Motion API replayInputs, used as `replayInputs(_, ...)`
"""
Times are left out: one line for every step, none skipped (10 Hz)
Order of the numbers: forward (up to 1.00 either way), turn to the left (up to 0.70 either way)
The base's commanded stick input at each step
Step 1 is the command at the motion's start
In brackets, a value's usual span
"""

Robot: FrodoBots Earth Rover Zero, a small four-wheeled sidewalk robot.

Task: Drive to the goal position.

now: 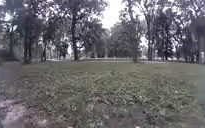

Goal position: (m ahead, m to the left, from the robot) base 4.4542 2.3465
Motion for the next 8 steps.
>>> replayInputs(0.68,0.00)
replayInputs(0.68,0.00)
replayInputs(0.69,0.00)
replayInputs(0.68,0.00)
replayInputs(0.68,0.00)
replayInputs(0.69,0.00)
replayInputs(0.68,0.00)
replayInputs(0.68,0.00)
